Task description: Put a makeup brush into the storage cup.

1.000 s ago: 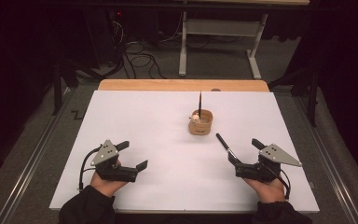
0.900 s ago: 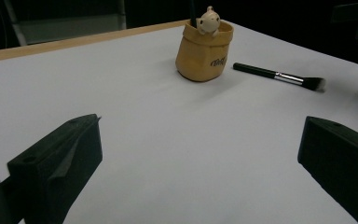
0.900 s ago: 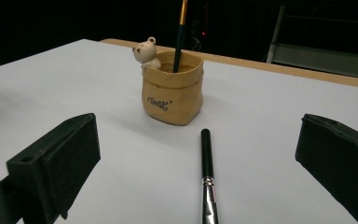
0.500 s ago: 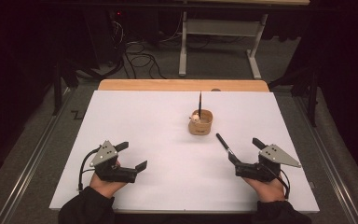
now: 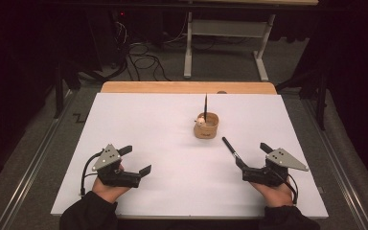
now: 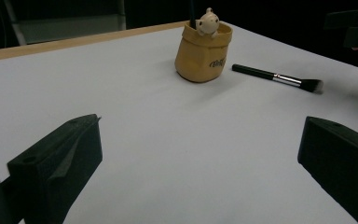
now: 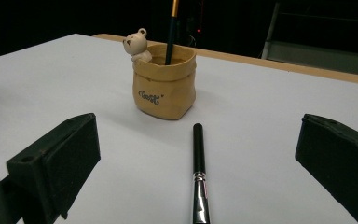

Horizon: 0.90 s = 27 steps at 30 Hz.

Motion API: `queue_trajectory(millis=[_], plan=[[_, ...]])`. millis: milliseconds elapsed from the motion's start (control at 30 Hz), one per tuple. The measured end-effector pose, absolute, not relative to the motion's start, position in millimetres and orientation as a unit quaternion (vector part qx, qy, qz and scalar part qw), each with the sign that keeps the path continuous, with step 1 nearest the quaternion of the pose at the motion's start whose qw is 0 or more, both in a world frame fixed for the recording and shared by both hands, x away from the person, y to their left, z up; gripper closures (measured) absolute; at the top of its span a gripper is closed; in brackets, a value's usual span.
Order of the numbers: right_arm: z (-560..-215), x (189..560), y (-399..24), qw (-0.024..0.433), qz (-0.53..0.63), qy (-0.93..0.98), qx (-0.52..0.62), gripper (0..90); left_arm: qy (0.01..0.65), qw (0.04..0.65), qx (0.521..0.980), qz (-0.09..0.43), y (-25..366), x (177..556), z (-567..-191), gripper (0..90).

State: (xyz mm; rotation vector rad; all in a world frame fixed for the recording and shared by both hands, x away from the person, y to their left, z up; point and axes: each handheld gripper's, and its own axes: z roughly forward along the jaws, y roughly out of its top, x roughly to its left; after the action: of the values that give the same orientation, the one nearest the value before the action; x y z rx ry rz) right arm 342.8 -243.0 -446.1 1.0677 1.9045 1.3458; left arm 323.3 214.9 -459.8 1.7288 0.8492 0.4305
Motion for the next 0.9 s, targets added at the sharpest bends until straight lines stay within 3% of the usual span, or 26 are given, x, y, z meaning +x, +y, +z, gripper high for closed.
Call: queue_trajectory(millis=[900], plan=[[-460, 348, -247, 0.249, 0.408, 0.761, 0.438, 0.5, 0.354, 0.552, 0.732, 0.187, 213, 322, -456, 0.4]])
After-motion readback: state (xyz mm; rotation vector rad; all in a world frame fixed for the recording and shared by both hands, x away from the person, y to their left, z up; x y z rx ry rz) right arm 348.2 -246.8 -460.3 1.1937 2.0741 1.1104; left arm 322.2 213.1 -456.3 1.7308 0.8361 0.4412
